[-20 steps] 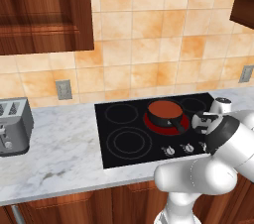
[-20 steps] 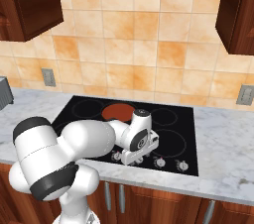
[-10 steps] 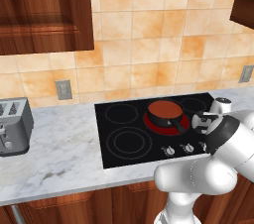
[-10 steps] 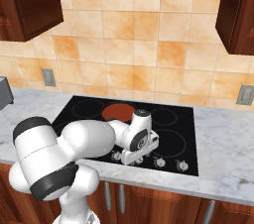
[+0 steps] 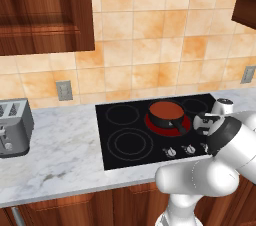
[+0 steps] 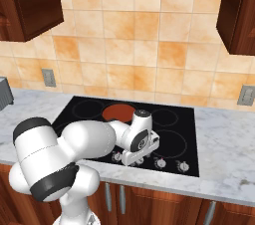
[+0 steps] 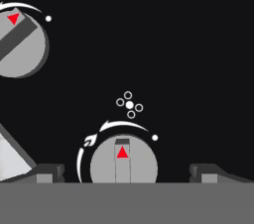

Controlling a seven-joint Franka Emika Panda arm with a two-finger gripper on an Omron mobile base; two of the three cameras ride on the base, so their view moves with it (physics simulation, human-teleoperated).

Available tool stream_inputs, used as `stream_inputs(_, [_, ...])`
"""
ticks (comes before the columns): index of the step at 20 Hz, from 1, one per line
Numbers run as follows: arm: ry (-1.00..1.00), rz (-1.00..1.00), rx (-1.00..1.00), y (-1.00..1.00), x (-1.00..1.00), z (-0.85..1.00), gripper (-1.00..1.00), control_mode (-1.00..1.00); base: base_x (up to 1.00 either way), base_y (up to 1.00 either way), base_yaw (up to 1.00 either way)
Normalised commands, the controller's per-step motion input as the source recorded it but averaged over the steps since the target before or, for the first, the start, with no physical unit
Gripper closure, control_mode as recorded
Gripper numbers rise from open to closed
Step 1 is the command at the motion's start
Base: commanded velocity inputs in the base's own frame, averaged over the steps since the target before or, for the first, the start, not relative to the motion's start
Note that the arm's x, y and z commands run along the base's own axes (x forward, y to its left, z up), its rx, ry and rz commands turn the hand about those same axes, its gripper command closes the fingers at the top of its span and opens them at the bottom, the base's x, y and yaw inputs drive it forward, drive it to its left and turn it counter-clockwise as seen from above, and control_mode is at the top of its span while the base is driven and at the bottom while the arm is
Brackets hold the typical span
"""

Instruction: Wait until the marinara sauce is simmered to a deep red color and then turn off the stove.

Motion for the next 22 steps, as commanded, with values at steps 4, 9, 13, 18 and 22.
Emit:
stream_inputs(4, [0.00, 0.00, 0.00, 0.00, 0.00, 0.00, -1.00, -1.00, 0.00, 0.00, 0.00])
stream_inputs(9, [0.00, 0.00, 0.00, 0.00, 0.00, 0.00, -1.00, -1.00, 0.00, 0.00, 0.00])
stream_inputs(13, [0.00, 0.00, 0.00, 0.00, 0.00, 0.00, -1.00, -1.00, 0.00, 0.00, 0.00])
stream_inputs(18, [0.00, 0.00, 0.00, 0.00, 0.00, 0.00, -1.00, -1.00, 0.00, 0.00, 0.00])
stream_inputs(22, [0.00, 0.00, 0.00, 0.00, 0.00, 0.00, -1.00, -1.00, 0.00, 0.00, 0.00])
